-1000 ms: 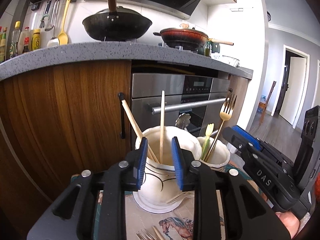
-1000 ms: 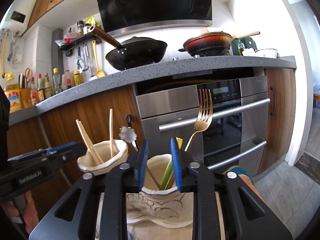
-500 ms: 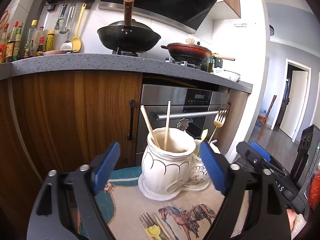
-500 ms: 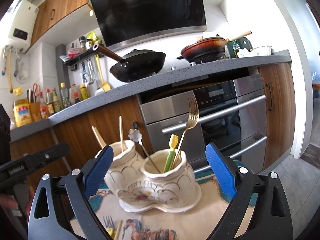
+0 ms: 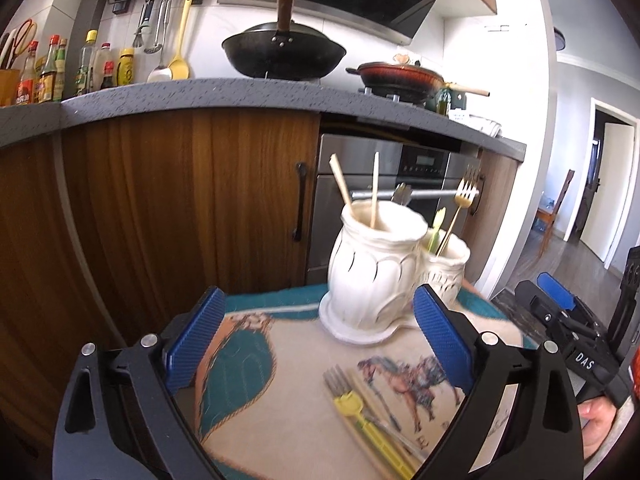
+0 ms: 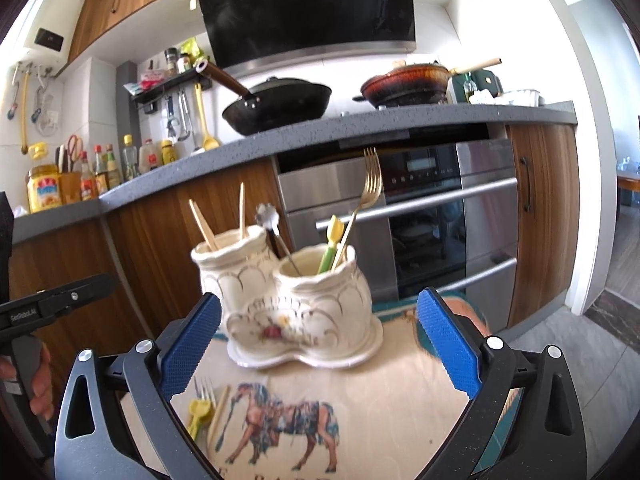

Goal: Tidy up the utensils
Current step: 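Withdraw both open tools from the holder back over the placemat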

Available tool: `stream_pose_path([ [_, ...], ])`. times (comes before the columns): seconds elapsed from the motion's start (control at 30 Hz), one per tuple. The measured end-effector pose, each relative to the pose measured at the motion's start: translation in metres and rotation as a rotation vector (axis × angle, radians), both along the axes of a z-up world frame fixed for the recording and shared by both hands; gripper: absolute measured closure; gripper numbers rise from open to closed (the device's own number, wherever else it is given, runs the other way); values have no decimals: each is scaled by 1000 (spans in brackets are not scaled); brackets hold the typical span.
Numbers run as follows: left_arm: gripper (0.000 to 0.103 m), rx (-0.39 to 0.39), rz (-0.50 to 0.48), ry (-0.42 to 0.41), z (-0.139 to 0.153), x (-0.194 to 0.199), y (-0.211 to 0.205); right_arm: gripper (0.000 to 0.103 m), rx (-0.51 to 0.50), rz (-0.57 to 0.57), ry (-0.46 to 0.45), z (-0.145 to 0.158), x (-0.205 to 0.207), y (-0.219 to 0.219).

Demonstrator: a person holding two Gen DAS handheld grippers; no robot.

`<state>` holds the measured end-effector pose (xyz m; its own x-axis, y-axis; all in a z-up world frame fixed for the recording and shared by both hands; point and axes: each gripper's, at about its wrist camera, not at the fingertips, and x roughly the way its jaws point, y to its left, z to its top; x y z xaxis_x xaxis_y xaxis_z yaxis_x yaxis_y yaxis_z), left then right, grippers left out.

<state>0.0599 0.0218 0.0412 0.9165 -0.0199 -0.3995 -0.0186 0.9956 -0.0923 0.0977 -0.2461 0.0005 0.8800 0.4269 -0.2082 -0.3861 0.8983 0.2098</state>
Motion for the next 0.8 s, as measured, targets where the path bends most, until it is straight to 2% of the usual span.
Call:
stream_pose_path([
  [0.43, 8, 16, 5, 97, -26, -21, 4, 5, -39, 6, 16, -11, -16, 4],
  [0.8, 8, 66, -2, 231, -61, -24, 5, 5, -48, -8, 82, -18, -12, 2],
])
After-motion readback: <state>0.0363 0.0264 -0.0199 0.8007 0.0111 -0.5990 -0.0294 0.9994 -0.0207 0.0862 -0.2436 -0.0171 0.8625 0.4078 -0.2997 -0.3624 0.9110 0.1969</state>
